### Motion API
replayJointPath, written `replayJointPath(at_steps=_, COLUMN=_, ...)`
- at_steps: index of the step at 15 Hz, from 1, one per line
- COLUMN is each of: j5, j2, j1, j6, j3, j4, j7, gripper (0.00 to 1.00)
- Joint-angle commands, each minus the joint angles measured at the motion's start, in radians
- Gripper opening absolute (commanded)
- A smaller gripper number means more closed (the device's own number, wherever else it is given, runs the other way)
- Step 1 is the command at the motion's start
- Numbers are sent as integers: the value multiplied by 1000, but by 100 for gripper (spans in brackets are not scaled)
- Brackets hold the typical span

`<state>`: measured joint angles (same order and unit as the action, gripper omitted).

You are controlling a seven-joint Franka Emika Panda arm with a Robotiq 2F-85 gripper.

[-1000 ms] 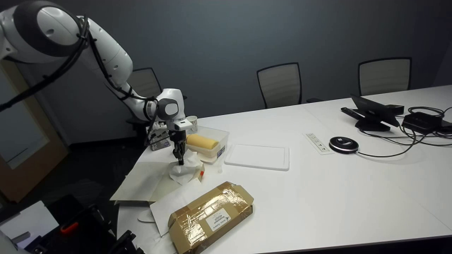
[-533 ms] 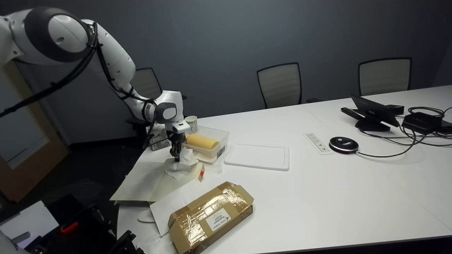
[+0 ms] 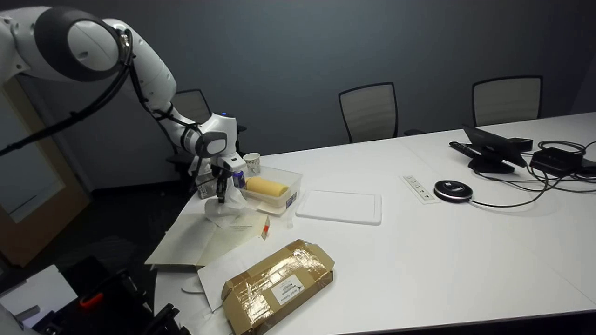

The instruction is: Wipe the open page with the tissue

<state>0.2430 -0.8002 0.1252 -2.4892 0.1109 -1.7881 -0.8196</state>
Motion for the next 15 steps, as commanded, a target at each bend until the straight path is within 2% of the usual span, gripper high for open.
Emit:
replayJointPath(at_steps=1, j5=25, j2=47, j1=24, j6=14, j3=46, j4=15, j7=139, gripper=0)
replayJointPath(at_steps=8, j5=-16, j2=-42, j1=143, j6=104, j3=80, j4=204, j7=369, gripper=0)
replayJointPath(at_steps=15, j5=-114, j2=-232, j1=212, j6=168, j3=44, j4=390, j7=512, gripper=0)
